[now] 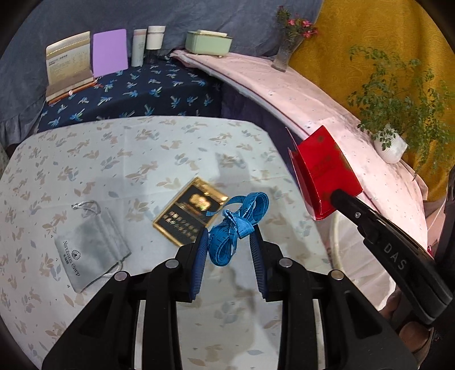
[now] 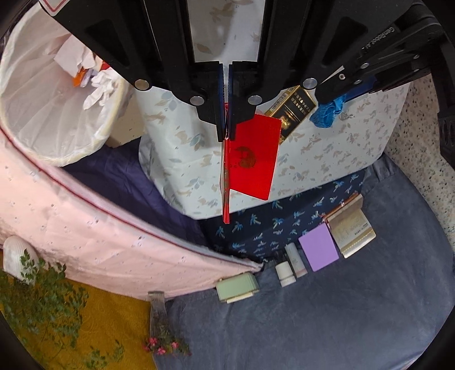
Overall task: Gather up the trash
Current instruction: 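Carry blue glove and red box over the trash bin and open both tools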
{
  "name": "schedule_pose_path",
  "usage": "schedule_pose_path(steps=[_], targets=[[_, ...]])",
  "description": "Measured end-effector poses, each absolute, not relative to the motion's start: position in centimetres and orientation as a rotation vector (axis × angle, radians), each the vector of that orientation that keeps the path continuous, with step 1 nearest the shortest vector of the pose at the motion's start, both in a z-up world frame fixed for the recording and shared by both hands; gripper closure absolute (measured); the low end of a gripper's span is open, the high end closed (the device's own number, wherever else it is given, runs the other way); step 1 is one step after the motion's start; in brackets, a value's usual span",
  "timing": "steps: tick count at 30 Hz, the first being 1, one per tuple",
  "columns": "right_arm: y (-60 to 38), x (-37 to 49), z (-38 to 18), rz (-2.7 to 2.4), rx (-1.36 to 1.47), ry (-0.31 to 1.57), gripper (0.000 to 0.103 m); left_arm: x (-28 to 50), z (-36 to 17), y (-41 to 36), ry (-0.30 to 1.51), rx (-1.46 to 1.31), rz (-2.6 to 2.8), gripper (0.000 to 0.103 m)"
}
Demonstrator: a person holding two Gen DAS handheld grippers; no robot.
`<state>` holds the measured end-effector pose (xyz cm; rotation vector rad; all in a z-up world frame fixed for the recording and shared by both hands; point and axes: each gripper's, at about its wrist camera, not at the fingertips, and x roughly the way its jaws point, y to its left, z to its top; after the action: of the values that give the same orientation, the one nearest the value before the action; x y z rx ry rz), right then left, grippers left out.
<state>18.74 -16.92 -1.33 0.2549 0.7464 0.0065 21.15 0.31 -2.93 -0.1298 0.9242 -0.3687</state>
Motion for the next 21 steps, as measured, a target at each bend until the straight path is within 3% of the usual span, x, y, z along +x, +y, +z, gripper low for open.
schedule_pose_path(steps=[9,21], targets=[[-20.9,14.7,2.2,-0.033,0.288,0.664,0.101,18.7,-0.1,-5.0,0.880,-0.073,-0.444,0.074],[-27.3,9.6,2.9,-0.147,0.337,0.625,0.101,15.2,1.1,-12.5,0.865,-0.001,-0.548,0.074]])
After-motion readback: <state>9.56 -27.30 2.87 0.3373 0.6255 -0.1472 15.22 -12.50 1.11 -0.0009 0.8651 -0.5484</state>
